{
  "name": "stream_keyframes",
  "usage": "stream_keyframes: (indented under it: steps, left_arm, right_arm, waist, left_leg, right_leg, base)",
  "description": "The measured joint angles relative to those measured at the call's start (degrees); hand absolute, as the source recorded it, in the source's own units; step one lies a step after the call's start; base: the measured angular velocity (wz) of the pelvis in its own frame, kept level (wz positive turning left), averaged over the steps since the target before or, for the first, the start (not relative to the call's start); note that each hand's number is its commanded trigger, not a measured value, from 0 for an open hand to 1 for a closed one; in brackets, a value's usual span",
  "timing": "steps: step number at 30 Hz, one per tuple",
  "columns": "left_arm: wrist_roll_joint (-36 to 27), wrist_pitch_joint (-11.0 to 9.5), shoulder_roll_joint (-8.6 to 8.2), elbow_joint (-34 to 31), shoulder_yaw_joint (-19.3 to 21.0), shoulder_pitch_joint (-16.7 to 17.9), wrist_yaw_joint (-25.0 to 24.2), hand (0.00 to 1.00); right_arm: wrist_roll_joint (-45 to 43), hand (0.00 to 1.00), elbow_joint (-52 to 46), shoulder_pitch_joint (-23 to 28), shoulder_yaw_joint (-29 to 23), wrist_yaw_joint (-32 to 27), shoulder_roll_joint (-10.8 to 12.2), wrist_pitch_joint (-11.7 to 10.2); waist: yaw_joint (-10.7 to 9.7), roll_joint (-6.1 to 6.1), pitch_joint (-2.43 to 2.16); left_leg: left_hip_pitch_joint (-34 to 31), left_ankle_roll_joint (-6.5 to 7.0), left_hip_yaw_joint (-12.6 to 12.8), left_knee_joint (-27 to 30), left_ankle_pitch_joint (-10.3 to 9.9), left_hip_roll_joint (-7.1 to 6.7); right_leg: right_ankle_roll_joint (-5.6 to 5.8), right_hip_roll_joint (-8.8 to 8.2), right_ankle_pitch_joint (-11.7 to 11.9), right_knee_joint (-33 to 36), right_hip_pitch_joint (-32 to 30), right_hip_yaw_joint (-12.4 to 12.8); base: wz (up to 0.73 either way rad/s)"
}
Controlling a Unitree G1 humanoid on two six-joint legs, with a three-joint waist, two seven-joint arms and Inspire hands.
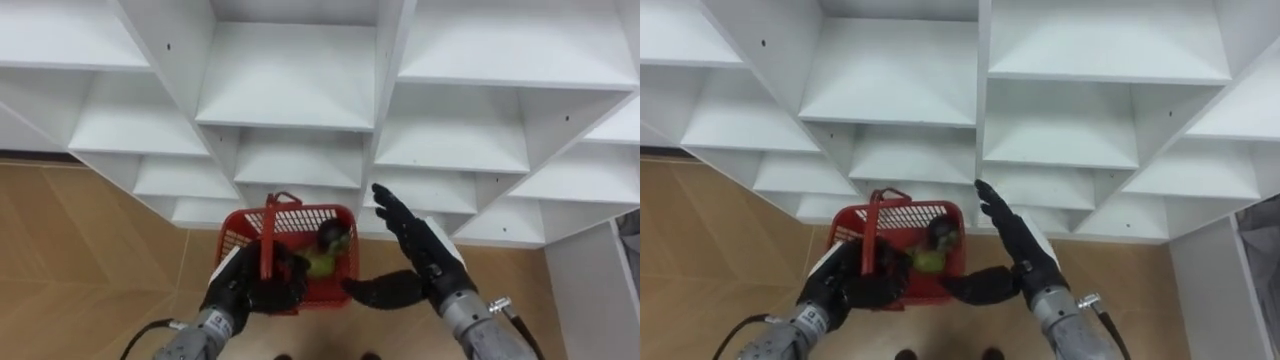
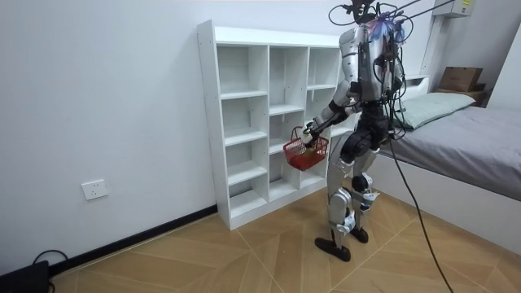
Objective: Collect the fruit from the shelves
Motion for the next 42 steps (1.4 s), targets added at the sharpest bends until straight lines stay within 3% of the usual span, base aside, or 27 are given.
stream_keyframes:
  steps: [2,9,13,18,20,24,26,30,36,42]
  left_arm:
    - [1.32,-0.02,0.84,1.80,0.06,0.35,0.86,1.00]
    - [2.33,-0.88,1.54,8.49,0.74,2.69,1.53,1.00]
    - [3.38,-0.94,1.71,9.54,4.06,5.84,2.90,1.00]
    - [3.31,-1.30,1.39,14.41,6.44,8.02,4.53,1.00]
    - [3.26,-1.29,1.21,17.60,6.81,8.24,4.81,1.00]
    - [3.27,-1.28,0.39,21.00,7.49,8.24,5.89,1.00]
    - [3.27,-1.28,-0.46,21.57,10.18,9.21,5.87,1.00]
    - [3.18,-1.10,-0.61,23.17,11.87,9.72,6.36,1.00]
    - [3.30,-0.58,-1.06,25.91,15.91,9.14,7.87,1.00]
    - [3.36,1.58,-2.16,27.49,19.76,9.05,8.09,1.00]
  right_arm:
    - [0.55,0.00,0.75,0.78,-0.87,0.05,-1.23,0.06]
    - [1.97,0.00,0.61,3.81,-2.60,0.03,-1.27,-0.06]
    - [2.57,0.00,1.32,5.45,-4.10,-0.71,-1.18,-0.10]
    - [3.01,0.00,9.05,6.29,-4.97,-2.48,-0.90,-0.22]
    - [4.94,0.00,13.82,6.64,-5.05,-2.73,-0.62,-0.14]
    - [5.60,0.00,21.26,6.66,-7.13,-4.46,1.03,0.21]
    - [6.23,0.00,23.85,7.00,-8.22,-4.93,1.55,1.02]
    - [6.92,0.00,30.18,6.46,-11.02,-5.04,2.21,1.89]
    - [11.51,0.00,41.75,4.37,-11.26,-4.89,2.85,3.97]
    - [15.91,0.00,46.72,3.78,-13.74,-4.35,3.71,6.35]
  waist:
    - [-0.21,-0.02,0.03]
    - [-0.23,-0.84,0.27]
    - [-0.17,-0.88,0.25]
    - [-0.15,-0.94,-0.24]
    - [-0.24,-0.86,-0.69]
    - [-0.12,-0.75,-0.92]
    - [-0.11,-0.70,-0.91]
    - [-0.03,-0.73,-0.85]
    - [0.36,-1.02,-0.85]
    - [0.60,-0.72,-0.72]
  left_leg:
    - [0.36,-0.11,-0.19,-0.01,-0.06,-0.04]
    - [6.21,-0.81,-0.41,-2.01,-0.52,0.11]
    - [9.30,-0.94,-0.41,-3.00,-1.03,0.05]
    - [14.06,-0.97,-0.32,-5.58,-1.06,-0.33]
    - [16.03,-0.97,-0.35,-6.15,-1.07,-0.61]
    - [18.16,-0.98,-0.43,-6.21,-1.15,-0.97]
    - [19.06,-1.00,-0.38,-6.30,-1.45,-0.98]
    - [20.90,-0.93,-0.43,-7.16,-1.79,-1.01]
    - [22.10,-0.84,-0.34,-7.15,-2.16,-1.00]
    - [23.08,-0.80,-0.45,-7.16,-2.63,-0.94]
  right_leg:
    - [-0.03,0.15,-0.04,-0.09,0.57,-0.14]
    - [0.04,0.96,-0.23,-3.57,7.17,-0.43]
    - [0.32,1.20,-0.14,-5.54,10.69,-0.51]
    - [0.79,1.30,-0.19,-7.76,15.54,-0.67]
    - [1.01,1.20,-0.30,-8.84,17.71,-0.75]
    - [1.36,1.01,-0.45,-10.03,20.08,-0.48]
    - [1.52,1.06,-0.58,-10.09,20.91,-0.49]
    - [1.71,1.13,-0.83,-10.12,22.28,-0.47]
    - [1.80,1.12,-0.94,-9.95,23.14,-0.28]
    - [1.91,1.36,-1.00,-9.96,23.92,0.49]
  base:
    - [0.00]
    - [0.02]
    - [0.01]
    - [0.01]
    - [0.02]
    - [0.00]
    - [0.00]
    - [0.00]
    - [-0.02]
    - [-0.05]
